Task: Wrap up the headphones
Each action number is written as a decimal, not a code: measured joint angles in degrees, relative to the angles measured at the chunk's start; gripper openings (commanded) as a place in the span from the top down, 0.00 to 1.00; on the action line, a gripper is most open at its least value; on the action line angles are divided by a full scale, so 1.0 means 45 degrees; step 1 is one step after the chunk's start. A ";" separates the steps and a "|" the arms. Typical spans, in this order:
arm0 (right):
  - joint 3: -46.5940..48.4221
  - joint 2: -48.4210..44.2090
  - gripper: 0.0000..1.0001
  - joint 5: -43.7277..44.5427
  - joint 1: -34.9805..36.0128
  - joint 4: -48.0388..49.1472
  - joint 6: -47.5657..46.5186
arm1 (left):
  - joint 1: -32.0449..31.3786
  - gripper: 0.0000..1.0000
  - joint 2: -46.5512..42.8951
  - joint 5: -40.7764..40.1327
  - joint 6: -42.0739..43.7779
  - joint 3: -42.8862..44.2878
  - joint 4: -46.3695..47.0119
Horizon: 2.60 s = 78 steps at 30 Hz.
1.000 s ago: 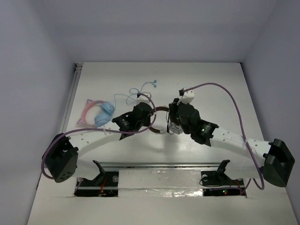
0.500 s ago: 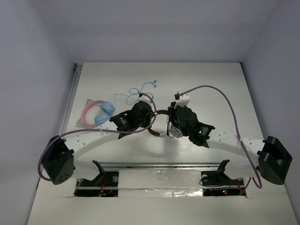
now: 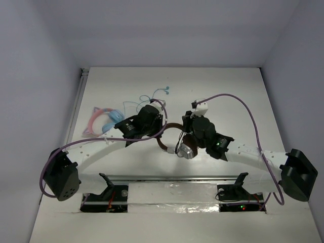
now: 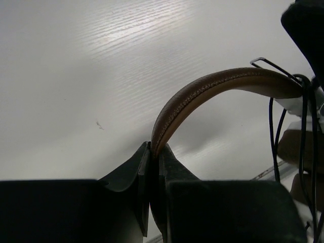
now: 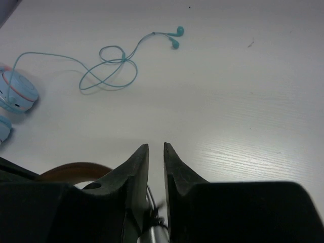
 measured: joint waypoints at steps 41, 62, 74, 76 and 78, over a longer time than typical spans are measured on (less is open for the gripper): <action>0.2001 -0.7946 0.00 0.3288 -0.0559 -0.6917 0.3376 | 0.0044 1.00 0.7990 -0.2215 0.0355 0.5649 0.2759; 0.1039 -0.8816 0.00 0.1987 -0.0563 -0.7495 0.4177 | 0.0112 0.65 1.2128 -0.1574 -0.0544 0.8505 0.5202; 0.1209 -0.9403 0.00 0.1812 -0.0563 -0.7456 0.3793 | 0.0112 0.01 0.8718 -0.2278 -0.0015 0.6023 0.5799; 0.1389 -0.9714 0.00 0.1894 -0.0563 -0.7461 0.3667 | 0.0112 0.01 0.7344 -0.2433 0.0214 0.5532 0.5833; 0.1564 -1.0122 0.00 0.1967 -0.0563 -0.7465 0.3517 | 0.0112 0.01 0.5799 -0.2472 0.0340 0.5158 0.5877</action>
